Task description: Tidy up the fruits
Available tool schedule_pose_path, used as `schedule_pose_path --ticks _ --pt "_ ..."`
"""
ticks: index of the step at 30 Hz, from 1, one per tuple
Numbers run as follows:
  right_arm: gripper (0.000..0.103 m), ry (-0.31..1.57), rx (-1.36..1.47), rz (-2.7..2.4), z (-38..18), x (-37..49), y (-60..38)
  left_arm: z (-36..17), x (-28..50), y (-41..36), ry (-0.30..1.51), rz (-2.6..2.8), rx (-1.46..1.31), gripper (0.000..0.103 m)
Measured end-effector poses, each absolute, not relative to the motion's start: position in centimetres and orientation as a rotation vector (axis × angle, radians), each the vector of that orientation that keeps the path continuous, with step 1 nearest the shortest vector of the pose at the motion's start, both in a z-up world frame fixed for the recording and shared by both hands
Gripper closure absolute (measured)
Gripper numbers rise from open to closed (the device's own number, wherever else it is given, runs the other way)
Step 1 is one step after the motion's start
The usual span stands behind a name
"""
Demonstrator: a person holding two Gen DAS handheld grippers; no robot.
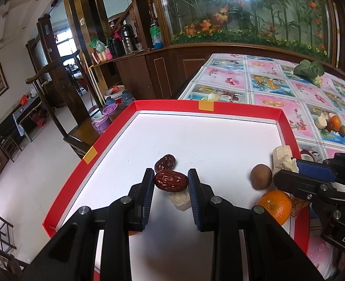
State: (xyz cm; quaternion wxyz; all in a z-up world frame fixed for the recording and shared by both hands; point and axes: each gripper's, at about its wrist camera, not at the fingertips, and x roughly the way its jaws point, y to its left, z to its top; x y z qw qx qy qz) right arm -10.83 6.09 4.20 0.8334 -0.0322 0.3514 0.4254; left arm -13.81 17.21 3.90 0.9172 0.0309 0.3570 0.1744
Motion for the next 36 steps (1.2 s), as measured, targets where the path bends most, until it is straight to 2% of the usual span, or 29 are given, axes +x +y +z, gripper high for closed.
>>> schedule_pose_path --ticks 2,8,14,17,31,36 --pt "0.082 0.743 -0.075 0.901 4.3 -10.9 6.1 3.9 -13.7 17.2 0.736 0.359 0.065 0.073" --pt "0.082 0.731 -0.063 0.899 4.5 -10.9 5.9 4.3 -14.1 17.1 0.730 0.377 0.079 0.059" --pt "0.082 0.713 -0.039 0.885 4.9 -10.8 5.3 4.7 -14.1 17.0 0.722 0.392 0.082 0.052" --pt "0.082 0.707 -0.021 0.881 5.2 -10.7 4.8 4.8 -14.1 17.0 0.722 0.393 0.083 0.043" --pt "0.082 0.695 0.067 0.765 5.8 -8.4 -2.0 6.0 -13.7 15.9 0.709 0.406 0.117 0.036" --pt "0.082 0.692 0.074 0.659 5.6 -7.2 -7.3 6.5 -13.1 14.2 0.708 0.373 0.148 0.027"
